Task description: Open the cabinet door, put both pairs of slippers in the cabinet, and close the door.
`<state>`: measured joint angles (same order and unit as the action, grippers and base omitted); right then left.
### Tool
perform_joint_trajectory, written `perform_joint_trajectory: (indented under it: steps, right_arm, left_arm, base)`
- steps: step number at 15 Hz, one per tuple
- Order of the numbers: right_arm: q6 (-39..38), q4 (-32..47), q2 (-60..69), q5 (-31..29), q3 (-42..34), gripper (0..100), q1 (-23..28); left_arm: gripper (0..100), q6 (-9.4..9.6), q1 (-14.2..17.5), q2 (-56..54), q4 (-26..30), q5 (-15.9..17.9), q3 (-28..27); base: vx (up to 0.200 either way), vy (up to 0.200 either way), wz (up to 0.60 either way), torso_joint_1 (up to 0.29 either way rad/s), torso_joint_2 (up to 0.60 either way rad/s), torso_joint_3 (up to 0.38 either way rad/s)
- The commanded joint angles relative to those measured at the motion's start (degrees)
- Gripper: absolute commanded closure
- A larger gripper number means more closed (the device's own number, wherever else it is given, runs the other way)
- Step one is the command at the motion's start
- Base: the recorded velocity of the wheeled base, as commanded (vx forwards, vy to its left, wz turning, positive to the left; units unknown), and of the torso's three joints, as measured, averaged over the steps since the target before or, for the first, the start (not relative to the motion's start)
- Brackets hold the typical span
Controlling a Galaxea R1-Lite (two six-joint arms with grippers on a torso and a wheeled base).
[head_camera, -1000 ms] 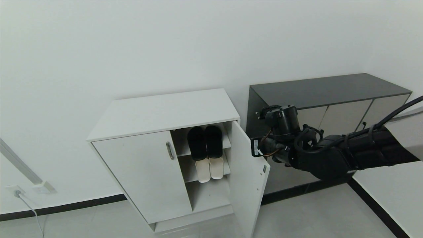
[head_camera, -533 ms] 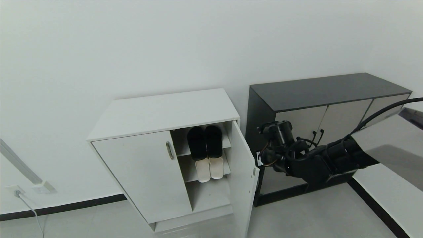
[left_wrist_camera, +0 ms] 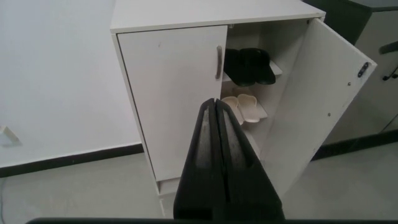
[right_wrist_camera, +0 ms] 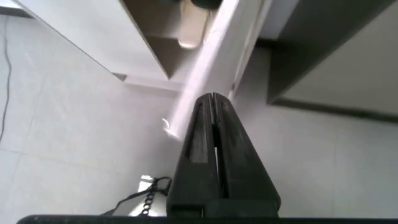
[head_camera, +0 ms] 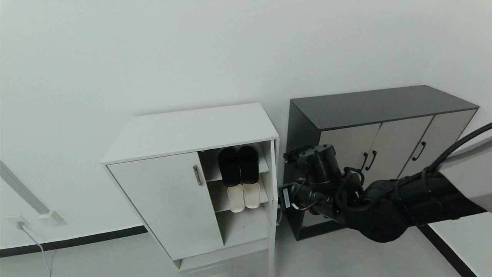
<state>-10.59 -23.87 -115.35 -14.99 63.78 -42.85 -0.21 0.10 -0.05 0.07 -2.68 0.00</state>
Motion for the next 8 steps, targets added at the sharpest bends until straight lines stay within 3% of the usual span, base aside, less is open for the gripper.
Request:
perform_joint_trajectory:
  steps: [1,4,8]
  right_arm:
    - [1.6,-1.3,5.0,0.2,-3.0,100,0.4]
    - [2.6,-2.9,6.1,0.1,-4.6,100,0.5]
    - [3.6,-2.9,6.4,0.8,-5.9,100,0.2]
  left_arm:
    - [100,0.03,0.0,0.0,0.0,0.0,0.0]
    - [100,0.03,0.0,0.0,0.0,0.0,0.0]
    - [100,-0.06,0.0,0.0,0.0,0.0,0.0]
  base:
    - [0.000,0.000,0.00,0.000,0.00,0.000]
    - [0.000,0.000,0.00,0.000,0.00,0.000]
    - [0.000,0.000,0.60,-0.004,0.00,0.004]
